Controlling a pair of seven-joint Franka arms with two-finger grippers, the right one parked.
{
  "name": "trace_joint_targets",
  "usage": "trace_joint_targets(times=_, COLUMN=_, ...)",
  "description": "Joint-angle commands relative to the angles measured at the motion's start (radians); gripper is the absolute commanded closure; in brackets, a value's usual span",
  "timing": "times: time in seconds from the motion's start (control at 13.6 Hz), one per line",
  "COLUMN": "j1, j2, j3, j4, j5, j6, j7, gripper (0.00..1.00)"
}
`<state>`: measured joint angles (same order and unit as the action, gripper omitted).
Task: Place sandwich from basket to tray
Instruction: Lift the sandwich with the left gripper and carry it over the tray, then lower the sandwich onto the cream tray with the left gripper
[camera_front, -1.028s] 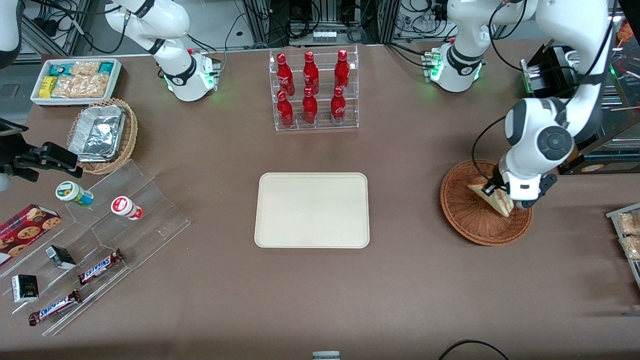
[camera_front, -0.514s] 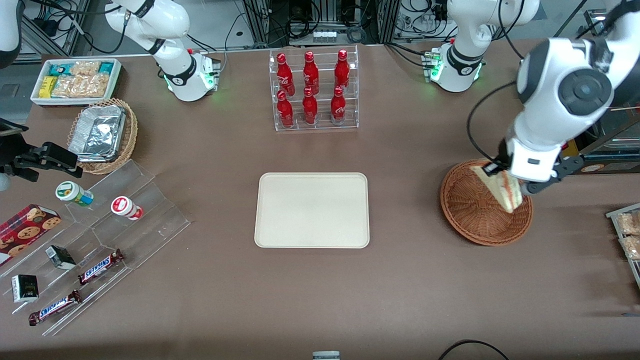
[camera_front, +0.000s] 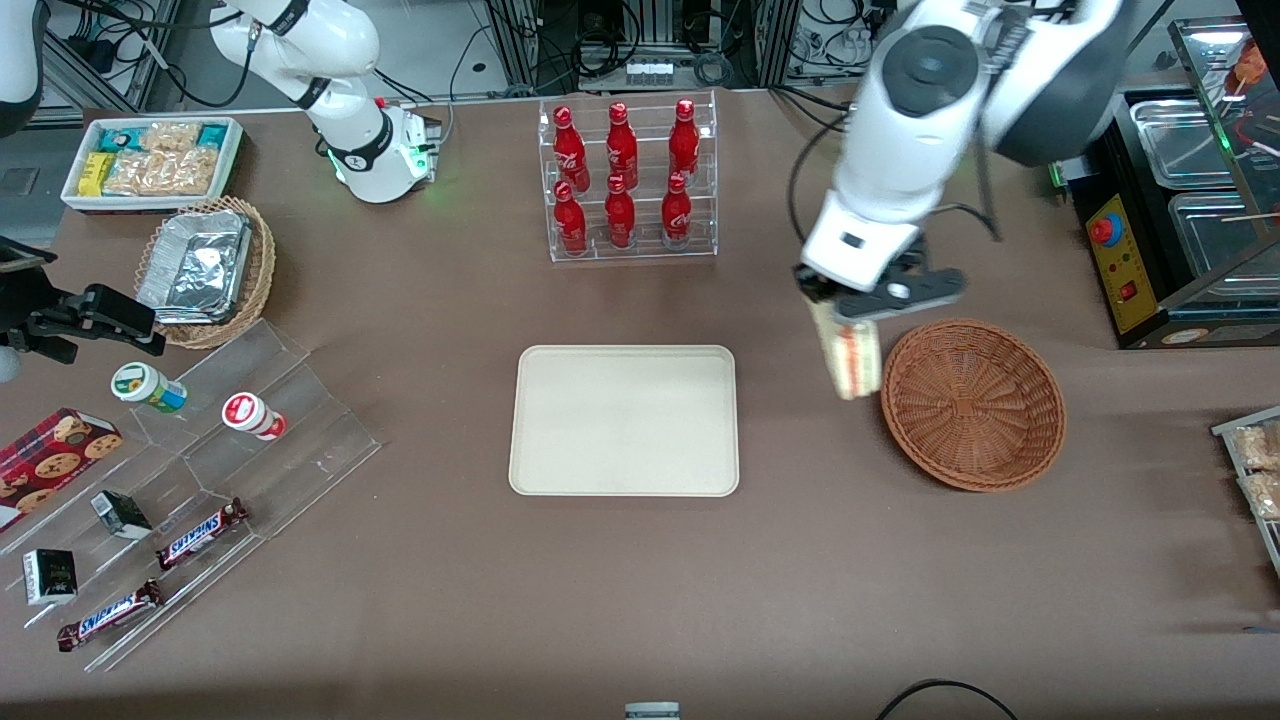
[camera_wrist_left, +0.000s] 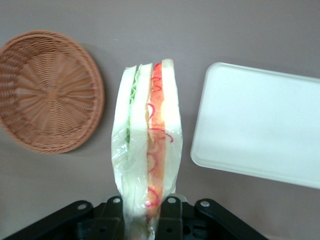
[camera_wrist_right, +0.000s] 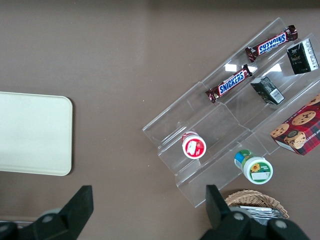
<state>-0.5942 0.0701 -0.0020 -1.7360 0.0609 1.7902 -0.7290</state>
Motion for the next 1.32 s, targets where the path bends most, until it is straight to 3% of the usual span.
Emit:
trace_joint_targets(times=0.0, j1=-0.091, j2=0.083, j3=0.019, j4=0.035, j5=-0.006, j6=0.070, j7=0.037, gripper=1.00)
trace_joint_targets(times=0.22, j1=-0.133, j2=0.216, j3=0.019, j4=0.042, j5=-0.012, j6=0.205, j7=0.011, gripper=1.00)
trace_joint_targets(times=0.37, j1=-0.194, j2=0.293, j3=0.022, j4=0.049, j5=0.020, j6=0.274, j7=-0.033, gripper=1.00)
trace_joint_targets(times=0.59, j1=-0.203, j2=0.393, j3=0.024, j4=0.049, j5=0.068, j6=0.372, j7=-0.041, gripper=1.00)
trace_joint_targets(times=1.03, j1=-0.226, j2=0.508, j3=0.025, j4=0.049, j5=0.074, j6=0.520, j7=-0.055, gripper=0.98)
trace_joint_targets(times=1.25, j1=-0.226, j2=0.539, j3=0.024, j4=0.049, j5=0.125, j6=0.553, j7=-0.064, gripper=0.98)
